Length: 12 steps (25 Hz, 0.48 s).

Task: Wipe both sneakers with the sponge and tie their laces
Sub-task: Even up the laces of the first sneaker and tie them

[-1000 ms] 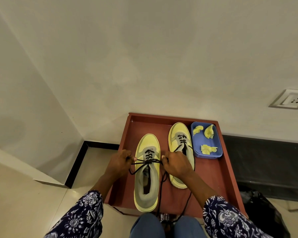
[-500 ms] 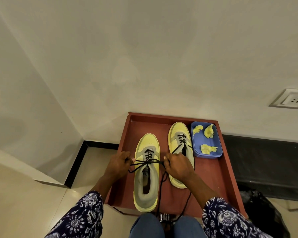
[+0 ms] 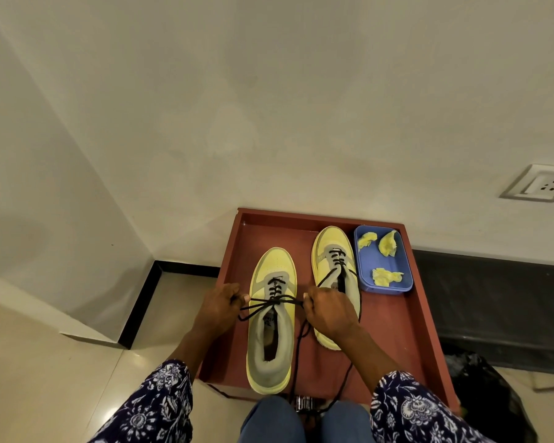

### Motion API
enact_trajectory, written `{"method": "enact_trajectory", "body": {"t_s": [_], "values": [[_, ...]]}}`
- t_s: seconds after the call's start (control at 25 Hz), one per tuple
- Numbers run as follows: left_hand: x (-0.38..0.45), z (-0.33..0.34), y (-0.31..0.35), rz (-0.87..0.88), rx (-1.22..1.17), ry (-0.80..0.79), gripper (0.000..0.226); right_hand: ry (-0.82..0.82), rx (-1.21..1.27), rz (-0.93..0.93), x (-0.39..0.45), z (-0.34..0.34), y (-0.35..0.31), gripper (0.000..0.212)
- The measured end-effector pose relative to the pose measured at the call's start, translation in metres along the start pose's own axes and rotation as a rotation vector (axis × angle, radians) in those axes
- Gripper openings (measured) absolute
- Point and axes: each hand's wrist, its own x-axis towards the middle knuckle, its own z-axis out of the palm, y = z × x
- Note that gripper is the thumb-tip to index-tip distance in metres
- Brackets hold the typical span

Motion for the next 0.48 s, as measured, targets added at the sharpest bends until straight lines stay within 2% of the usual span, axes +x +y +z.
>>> {"method": "enact_trajectory", "body": {"t_s": [0.2, 0.48], "values": [[-0.005, 0.002, -0.004, 0.003, -0.050, 0.024, 0.025, -0.024, -0.086, 0.144, -0.001, -0.006, -0.014, 0.035], [-0.009, 0.010, -0.007, 0.031, -0.079, 0.070, 0.027, -0.068, -0.018, 0.328, 0.004, -0.006, -0.028, 0.030]]}}
